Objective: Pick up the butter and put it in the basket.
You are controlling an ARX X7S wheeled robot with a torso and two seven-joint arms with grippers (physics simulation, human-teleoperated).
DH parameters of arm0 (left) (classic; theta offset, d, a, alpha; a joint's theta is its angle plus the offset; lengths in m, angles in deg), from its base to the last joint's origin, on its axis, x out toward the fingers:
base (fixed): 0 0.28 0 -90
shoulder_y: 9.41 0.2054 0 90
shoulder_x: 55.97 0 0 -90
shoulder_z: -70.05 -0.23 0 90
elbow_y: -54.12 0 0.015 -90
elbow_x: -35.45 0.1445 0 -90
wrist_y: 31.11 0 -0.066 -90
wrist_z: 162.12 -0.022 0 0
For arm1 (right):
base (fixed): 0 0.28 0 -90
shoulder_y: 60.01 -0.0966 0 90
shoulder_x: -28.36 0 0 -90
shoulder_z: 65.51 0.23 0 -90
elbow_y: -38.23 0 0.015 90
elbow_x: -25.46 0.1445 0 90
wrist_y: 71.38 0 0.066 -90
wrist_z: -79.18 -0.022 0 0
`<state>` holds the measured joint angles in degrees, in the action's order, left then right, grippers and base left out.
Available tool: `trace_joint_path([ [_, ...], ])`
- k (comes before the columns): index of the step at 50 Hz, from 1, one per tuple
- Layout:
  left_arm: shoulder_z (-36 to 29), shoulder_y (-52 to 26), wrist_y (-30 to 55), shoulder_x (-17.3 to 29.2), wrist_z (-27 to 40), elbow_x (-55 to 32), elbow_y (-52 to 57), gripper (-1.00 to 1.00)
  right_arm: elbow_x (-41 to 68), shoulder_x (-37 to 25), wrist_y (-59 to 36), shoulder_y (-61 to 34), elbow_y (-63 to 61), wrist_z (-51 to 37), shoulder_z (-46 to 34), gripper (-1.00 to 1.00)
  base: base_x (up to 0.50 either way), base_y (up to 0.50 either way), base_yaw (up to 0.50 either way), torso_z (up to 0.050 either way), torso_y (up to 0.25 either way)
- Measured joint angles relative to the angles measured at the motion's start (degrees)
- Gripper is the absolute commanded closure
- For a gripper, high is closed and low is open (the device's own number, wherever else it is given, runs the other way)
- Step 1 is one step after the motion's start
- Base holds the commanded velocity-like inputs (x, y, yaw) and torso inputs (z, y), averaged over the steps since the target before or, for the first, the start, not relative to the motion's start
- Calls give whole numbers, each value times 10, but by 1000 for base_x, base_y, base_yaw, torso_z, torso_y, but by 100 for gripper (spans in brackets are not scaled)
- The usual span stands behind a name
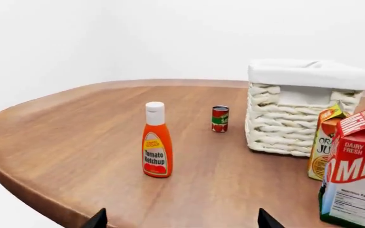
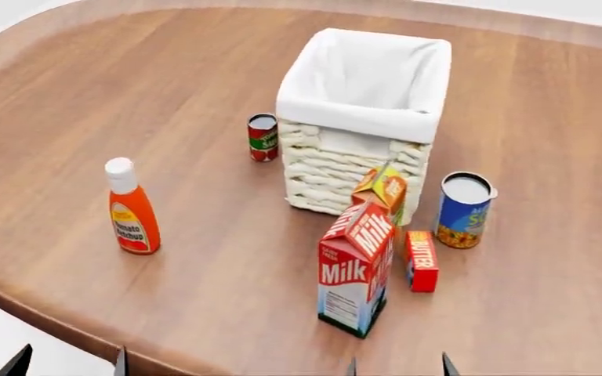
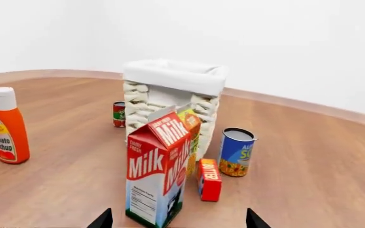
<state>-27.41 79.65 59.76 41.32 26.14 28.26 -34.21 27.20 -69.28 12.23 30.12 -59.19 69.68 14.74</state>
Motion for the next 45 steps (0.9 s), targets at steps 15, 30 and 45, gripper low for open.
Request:
trace_joint_path([
  [15,-6,-2,2,7,6,-9,4,-100,1,-8,-3,0,-11,-6,-10,-100,144,-479,0,0,0],
  [30,0,-12,15,16,14,-26,20,-100,0,-13,-14,-3,-13,-19,-15,-100,74,-222,0,0,0],
  [45,40,-25,54,47,40,-51,107,-100,0,-16,-33,-2,-20,-31,-22,-100,330,100,0,0,0],
])
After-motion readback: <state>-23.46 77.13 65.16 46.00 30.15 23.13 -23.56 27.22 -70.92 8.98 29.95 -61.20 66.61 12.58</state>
